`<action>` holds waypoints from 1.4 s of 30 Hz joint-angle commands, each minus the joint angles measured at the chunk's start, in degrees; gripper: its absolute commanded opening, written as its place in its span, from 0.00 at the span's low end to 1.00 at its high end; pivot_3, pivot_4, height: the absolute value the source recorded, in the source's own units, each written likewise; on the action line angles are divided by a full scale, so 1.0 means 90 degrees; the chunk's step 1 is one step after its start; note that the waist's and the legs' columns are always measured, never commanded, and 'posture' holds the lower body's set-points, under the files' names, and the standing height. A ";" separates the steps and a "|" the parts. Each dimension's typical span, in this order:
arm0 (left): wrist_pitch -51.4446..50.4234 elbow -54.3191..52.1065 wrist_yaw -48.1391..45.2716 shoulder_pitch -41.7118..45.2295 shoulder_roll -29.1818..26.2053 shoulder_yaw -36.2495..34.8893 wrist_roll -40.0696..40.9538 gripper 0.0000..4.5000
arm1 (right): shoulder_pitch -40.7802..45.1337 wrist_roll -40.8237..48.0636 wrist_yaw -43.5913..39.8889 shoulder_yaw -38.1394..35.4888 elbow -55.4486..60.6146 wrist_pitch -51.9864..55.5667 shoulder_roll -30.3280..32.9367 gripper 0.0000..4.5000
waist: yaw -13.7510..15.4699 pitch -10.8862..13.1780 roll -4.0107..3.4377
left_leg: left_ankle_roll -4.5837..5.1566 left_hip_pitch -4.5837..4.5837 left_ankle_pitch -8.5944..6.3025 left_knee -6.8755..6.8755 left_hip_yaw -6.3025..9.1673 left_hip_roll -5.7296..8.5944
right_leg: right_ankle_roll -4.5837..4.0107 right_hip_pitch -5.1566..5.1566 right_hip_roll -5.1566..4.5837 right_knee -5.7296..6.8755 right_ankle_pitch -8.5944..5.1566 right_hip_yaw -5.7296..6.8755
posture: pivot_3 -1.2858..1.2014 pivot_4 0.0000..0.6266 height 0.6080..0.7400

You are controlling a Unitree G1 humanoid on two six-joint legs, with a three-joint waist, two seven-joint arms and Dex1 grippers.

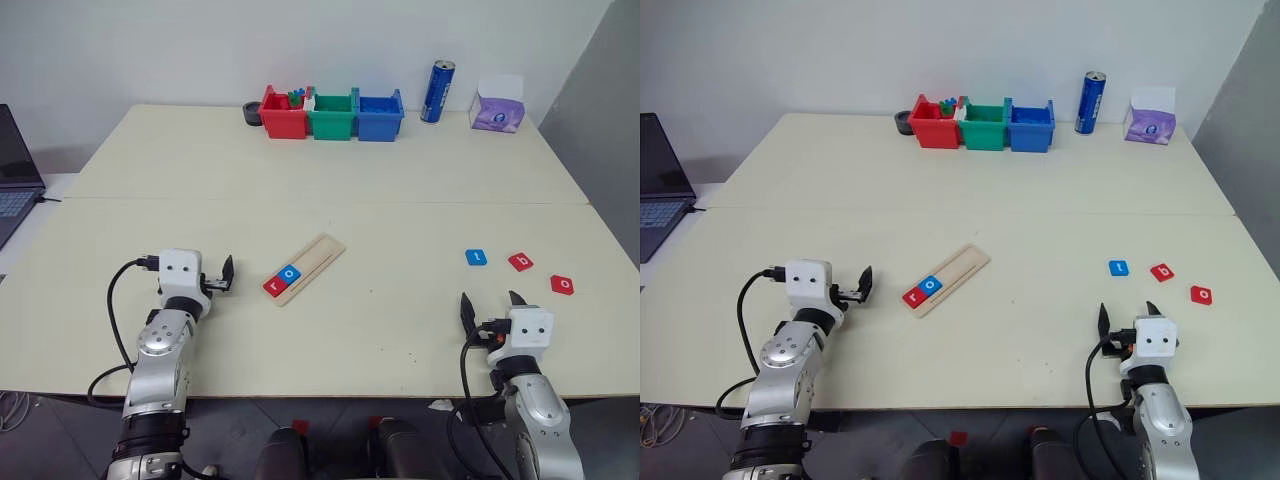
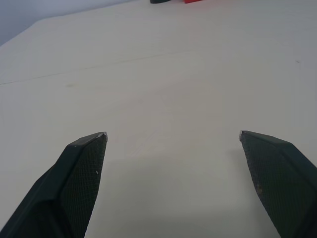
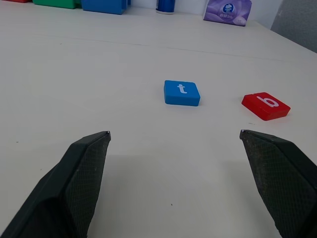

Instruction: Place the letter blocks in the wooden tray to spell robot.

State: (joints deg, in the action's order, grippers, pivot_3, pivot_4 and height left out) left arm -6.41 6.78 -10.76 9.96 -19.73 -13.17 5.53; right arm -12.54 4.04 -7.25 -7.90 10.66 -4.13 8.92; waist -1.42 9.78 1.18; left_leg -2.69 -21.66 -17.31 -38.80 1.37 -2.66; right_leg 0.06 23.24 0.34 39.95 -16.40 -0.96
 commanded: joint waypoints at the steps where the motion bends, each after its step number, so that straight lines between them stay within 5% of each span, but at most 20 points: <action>1: 0.0254 -0.0306 0.0026 0.0042 -0.0024 0.0008 -0.0045 1.00 | 0.0014 0.0068 0.0013 -0.0110 0.0129 -0.0023 0.0024 0.99 | 0.0001 0.0000 0.0000 | 0.0000 0.0000 0.0000 0.0000 0.0000 0.0000 | 0.0000 0.0000 0.0000 0.0000 0.0000 0.0000 | 0.52 0.24 1.00; 21: 0.0098 -0.0009 0.0212 0.0198 -0.0086 -0.0027 -0.0175 1.00 | 0.0061 0.0061 0.0042 -0.0087 0.0107 -0.0012 -0.0043 0.99 | 0.0001 0.0000 -0.0001 | 0.0000 0.0000 0.0000 0.0000 0.0000 0.0000 | 0.0000 0.0000 0.0000 0.0000 0.0000 0.0001 | 0.52 0.24 1.00; 31: 0.0132 -0.0312 -0.1110 0.0124 -0.0158 0.0005 0.0784 1.00 | -0.0099 0.0103 0.0011 -0.0084 0.0279 -0.0018 -0.0061 0.99 | -0.0002 0.0000 -0.0001 | 0.0000 0.0000 0.0000 0.0000 0.0000 0.0000 | 0.0000 0.0000 0.0001 0.0000 0.0000 0.0002 | 0.52 0.24 1.00; 36: -0.0280 -0.0540 -0.2141 0.0165 -0.0455 0.0236 0.1250 1.00 | -0.0192 0.0582 -0.1030 0.0410 0.0905 0.0399 0.0381 0.99 | -0.0009 0.0000 -0.0002 | 0.0000 0.0001 0.0000 0.0000 -0.0002 0.0000 | 0.0000 0.0000 0.0002 0.0000 0.0000 -0.0001 | 0.52 0.24 1.00; 42: -0.0875 -0.0971 -0.3169 0.0141 -0.0876 0.0750 0.1508 1.00 | 0.0000 0.1883 -0.2580 0.1227 0.2629 0.2240 0.1645 0.99 | -0.0011 0.0001 -0.0002 | 0.0000 0.0002 0.0000 -0.0001 0.0004 -0.0001 | 0.0001 -0.0002 0.0007 0.0001 -0.0001 0.0002 | 0.52 0.24 1.00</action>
State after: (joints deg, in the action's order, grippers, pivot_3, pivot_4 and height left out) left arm -13.39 0.54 -37.18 10.61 -26.68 -7.11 17.91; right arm -13.24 17.46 -27.59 2.67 29.33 12.46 22.43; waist -1.53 9.78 1.16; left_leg -2.69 -21.64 -17.32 -38.81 1.41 -2.65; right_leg 0.06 23.22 0.40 39.96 -16.40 -0.95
